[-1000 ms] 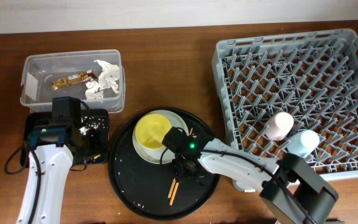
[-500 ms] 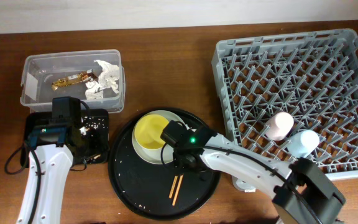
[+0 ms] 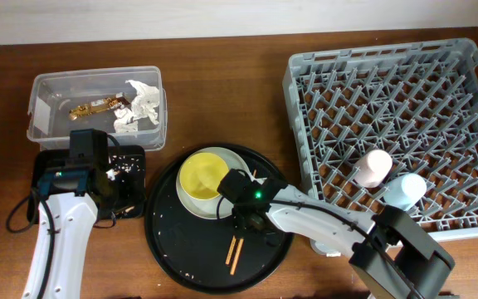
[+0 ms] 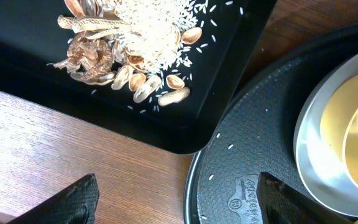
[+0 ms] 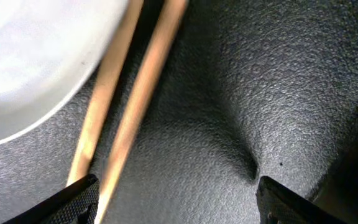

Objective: Sort waste into correct bins and load items into the dishwasher rack
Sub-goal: 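Lay the chopsticks in the rack with the right gripper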

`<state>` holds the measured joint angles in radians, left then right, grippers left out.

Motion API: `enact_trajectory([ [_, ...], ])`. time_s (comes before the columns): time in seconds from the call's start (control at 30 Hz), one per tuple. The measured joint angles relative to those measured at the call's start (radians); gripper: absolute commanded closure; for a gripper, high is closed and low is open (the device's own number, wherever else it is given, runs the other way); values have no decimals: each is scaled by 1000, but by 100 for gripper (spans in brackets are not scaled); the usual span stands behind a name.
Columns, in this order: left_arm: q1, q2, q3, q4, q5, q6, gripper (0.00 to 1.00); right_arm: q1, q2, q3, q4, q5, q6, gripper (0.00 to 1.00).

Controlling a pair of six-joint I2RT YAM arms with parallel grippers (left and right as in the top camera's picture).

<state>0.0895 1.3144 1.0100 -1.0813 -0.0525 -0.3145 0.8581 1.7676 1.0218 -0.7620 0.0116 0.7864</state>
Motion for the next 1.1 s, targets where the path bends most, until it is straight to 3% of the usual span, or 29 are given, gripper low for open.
enact_trajectory([
  [0.1, 0, 0, 0, 0, 0, 0, 19, 0, 1, -13, 12, -1, 0, 22],
  [0.17, 0, 0, 0, -1, 0, 0, 19, 0, 1, -13, 12, -1, 3, 50],
  [0.23, 0, 0, 0, -3, 0, 0, 19, 0, 1, -13, 8, -17, 6, 66],
  [0.3, 0, 0, 0, -3, 0, 0, 19, 0, 1, -13, 9, -47, 7, 72],
  [0.37, 0, 0, 0, -3, 0, 0, 19, 0, 1, -13, 9, -77, 23, 95],
  [0.57, 0, 0, 0, -4, 27, 0, 19, -65, -12, 5, -43, -106, 1, 96],
  [0.77, 0, 0, 0, -5, 35, 0, 19, -432, -343, 325, -440, -52, -412, 96],
  [0.87, 0, 0, 0, -4, 37, 0, 19, -604, -294, 314, -472, -28, -563, 96],
  [0.93, 0, 0, 0, -3, 37, 0, 19, -626, -177, 283, -461, -60, -673, 95],
  [0.97, 0, 0, 0, -5, 37, 0, 19, -626, -130, 281, -453, -66, -692, 84],
  [1.0, 0, 0, 0, -4, 38, 0, 19, -626, -99, 281, -439, -71, -698, 66],
  [1.1, 0, 0, 0, -4, 38, 0, 19, -626, -89, 281, -430, -84, -719, 56],
])
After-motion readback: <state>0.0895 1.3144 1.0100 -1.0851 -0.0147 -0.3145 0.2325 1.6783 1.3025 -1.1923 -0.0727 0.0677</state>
